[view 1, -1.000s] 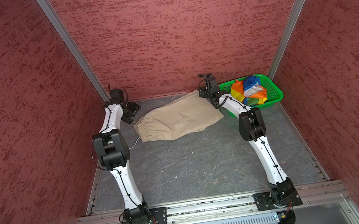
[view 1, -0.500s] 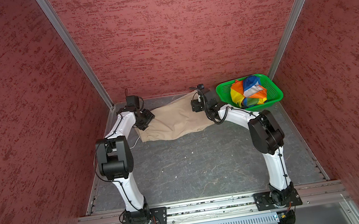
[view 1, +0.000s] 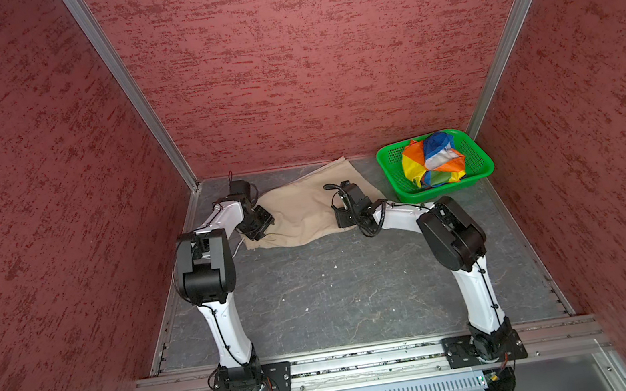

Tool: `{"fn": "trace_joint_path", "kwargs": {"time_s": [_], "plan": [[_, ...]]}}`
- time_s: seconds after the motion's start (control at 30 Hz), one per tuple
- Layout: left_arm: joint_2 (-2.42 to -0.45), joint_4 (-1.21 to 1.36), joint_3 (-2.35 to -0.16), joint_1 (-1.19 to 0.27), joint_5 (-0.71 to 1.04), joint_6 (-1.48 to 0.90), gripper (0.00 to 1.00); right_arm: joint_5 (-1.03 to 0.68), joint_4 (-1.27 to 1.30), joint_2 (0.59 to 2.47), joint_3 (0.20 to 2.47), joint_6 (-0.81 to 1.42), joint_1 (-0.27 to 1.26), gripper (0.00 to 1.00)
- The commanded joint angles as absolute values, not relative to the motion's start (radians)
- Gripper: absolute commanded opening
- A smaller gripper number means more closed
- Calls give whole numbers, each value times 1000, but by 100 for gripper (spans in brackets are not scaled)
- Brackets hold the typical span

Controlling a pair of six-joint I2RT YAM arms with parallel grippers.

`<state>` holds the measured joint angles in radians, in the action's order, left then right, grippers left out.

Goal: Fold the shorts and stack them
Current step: 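Release the far edge and bring the right gripper back over the shorts, then reach the right gripper to the waistband beside the left gripper and grasp it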

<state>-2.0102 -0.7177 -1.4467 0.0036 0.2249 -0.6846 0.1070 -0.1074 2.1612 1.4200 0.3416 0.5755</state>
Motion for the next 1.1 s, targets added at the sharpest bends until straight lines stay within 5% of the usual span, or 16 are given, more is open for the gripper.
{"fn": "trace_joint_path", "kwargs": {"time_s": [0.0, 0.4, 0.6, 0.87, 1.07], "plan": [[-1979, -750, -1395, 31, 182, -689, 49, 110, -129, 2130, 1335, 406, 599, 64], [-1832, -797, -1239, 15, 146, -645, 44, 107, 8, 1851, 854, 636, 716, 62], [-1780, -850, -1280, -82, 182, -604, 45, 274, -99, 1715, 798, 588, 718, 65], [-1561, -941, -1351, -22, 172, -607, 71, 447, -36, 1610, 968, 212, 845, 92], [-1311, -775, -1179, 140, 243, -662, 86, 338, 87, 1796, 1194, -54, 1000, 95]]}}
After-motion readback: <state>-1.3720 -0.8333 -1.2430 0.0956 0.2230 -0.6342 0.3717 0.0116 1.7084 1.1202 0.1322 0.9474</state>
